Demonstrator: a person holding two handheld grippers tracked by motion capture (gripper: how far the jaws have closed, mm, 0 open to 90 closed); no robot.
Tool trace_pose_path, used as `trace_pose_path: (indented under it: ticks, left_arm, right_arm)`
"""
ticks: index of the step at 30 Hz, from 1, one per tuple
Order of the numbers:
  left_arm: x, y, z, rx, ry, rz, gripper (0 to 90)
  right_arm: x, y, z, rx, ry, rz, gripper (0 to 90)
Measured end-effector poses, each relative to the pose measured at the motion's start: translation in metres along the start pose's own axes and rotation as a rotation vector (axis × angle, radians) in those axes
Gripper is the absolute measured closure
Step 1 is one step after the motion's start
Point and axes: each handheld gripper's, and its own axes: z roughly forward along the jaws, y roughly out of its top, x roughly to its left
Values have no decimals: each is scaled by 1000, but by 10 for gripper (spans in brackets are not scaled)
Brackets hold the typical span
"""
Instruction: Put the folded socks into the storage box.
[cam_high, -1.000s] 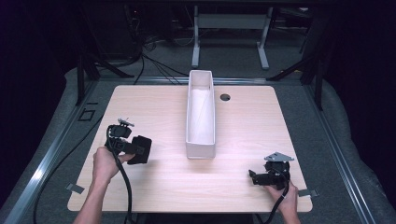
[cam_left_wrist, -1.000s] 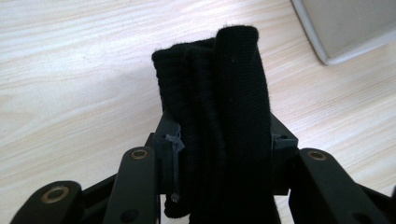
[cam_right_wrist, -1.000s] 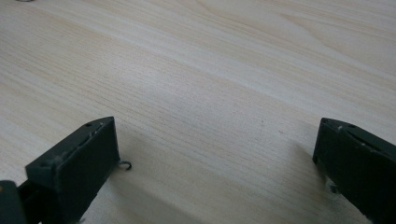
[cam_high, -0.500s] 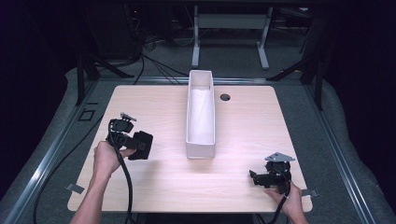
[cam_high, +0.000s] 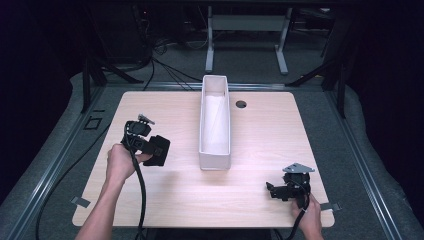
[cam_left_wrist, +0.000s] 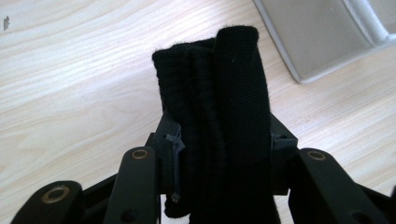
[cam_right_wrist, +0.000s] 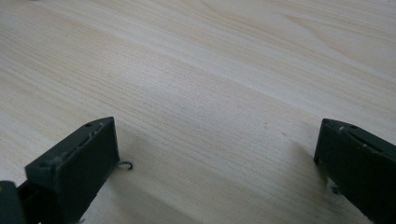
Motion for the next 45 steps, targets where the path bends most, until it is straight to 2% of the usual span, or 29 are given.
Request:
trace_pose_path:
  ticks: [7,15,18,27,35,45]
  left_arm:
    - [-17,17,-11,-15,-6,39,588]
    - [-33,35,-23,-31,15,83,587]
    - [-39,43,-25,-23,25,101,587]
    - [-56,64,-39,-33,44,133,588]
    - [-67,79,-40,-23,53,149,587]
    - [-81,98,-32,2,51,159,586]
  right_arm:
    - [0,0,0,0,0,0,0]
    - [0,0,0,0,-1,0,0]
    - [0,0,0,0,-1,0,0]
    - [0,0,0,0,-1,0,0]
    - [0,0,0,0,0,-2,0]
    - [0,0,0,0,-1,-3,0]
